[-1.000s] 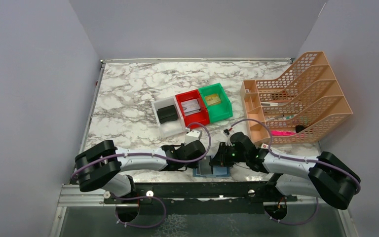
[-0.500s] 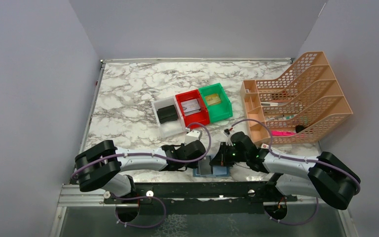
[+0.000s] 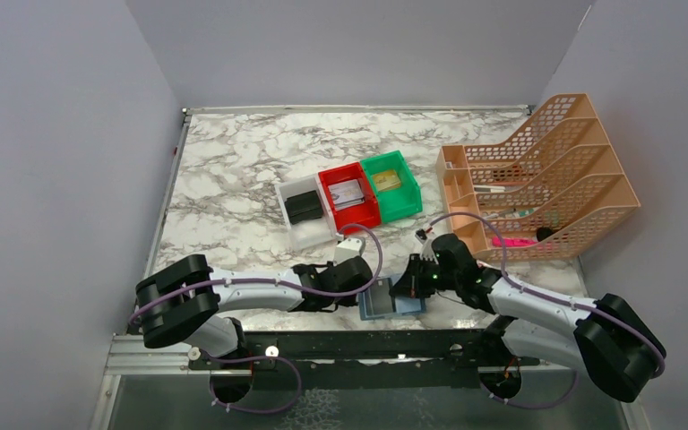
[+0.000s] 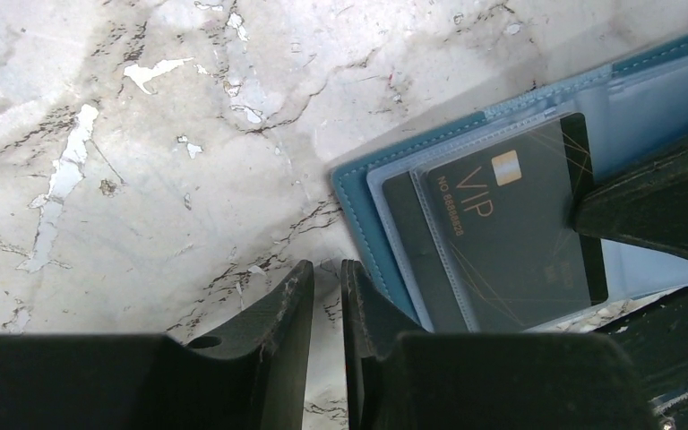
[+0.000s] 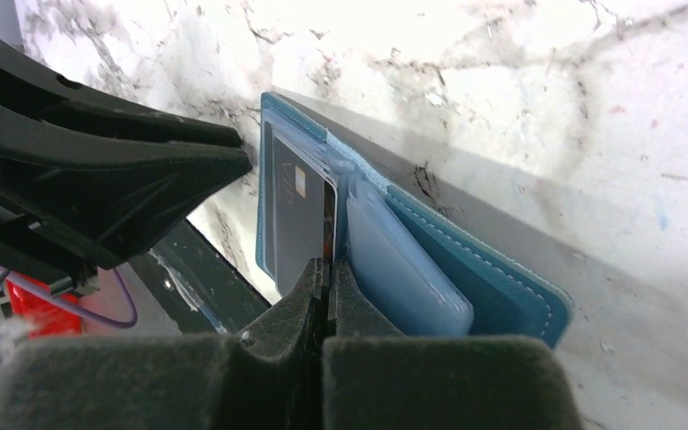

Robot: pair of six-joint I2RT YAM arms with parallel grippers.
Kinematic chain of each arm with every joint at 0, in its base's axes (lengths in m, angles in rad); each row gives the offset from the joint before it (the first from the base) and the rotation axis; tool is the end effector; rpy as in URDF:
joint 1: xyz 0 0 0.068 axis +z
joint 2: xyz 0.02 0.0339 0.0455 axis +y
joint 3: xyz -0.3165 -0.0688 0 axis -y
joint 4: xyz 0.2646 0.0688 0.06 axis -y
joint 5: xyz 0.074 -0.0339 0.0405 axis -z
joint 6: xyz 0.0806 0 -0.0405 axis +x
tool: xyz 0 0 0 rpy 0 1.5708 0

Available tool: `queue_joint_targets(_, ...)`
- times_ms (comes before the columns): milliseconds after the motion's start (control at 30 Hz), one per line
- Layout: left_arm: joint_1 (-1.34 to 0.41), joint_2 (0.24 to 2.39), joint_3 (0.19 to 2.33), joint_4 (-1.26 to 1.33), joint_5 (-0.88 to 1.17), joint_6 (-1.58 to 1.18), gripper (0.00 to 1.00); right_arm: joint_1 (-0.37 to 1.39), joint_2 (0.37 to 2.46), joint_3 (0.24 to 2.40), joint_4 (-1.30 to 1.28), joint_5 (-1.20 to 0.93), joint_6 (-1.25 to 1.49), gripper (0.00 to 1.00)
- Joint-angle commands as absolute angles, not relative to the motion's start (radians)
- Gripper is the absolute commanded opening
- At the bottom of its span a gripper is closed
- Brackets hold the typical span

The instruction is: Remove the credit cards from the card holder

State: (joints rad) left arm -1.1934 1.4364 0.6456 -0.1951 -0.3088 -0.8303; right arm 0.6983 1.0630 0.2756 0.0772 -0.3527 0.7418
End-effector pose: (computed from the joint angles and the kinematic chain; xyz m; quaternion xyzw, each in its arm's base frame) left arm 0.1295 -0.2602 0.1555 0.1272 0.9386 -0.1634 0.2759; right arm 0.1420 0.1556 0.1474 -0.0537 0.8961 0.3907 0.2036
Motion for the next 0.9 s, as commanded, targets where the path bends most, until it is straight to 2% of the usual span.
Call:
queue_joint_targets(0, -1.198, 1.483, 0.605, -0.317, -0.313, -0.824, 0.22, 0.684, 1.064, 0.292, -0.014, -0.396, 0.68, 0.01)
queue_joint_targets(133, -1.201, 1.463, 0.606, -0.319, -0.324, -0.836, 0.22, 0.684, 1.093, 0.309, -0.059, -0.29, 0.677, 0.01)
queue_joint_targets(400, -1.2, 1.278, 0.635, -0.31, -0.338, -0.809, 0.55, 0.685, 1.347, 0.3, 0.264, -0.452, 0.758, 0.02)
queue_joint_targets(467, -1.2, 1.262, 0.642, -0.304, -0.318, -0.791, 0.59, 0.686, 1.389, 0.31, 0.313, -0.465, 0.779, 0.01)
queue_joint_targets(667, -1.201, 1.312, 0.666, -0.304, -0.271, -0.775, 0.61, 0.695, 1.423, 0.321, 0.381, -0.453, 0.819, 0.01)
queue_joint_targets(867, -1.202, 1.42, 0.689, -0.321, -0.259, -0.772, 0.59, 0.695, 1.439, 0.288, 0.429, -0.488, 0.828, 0.03)
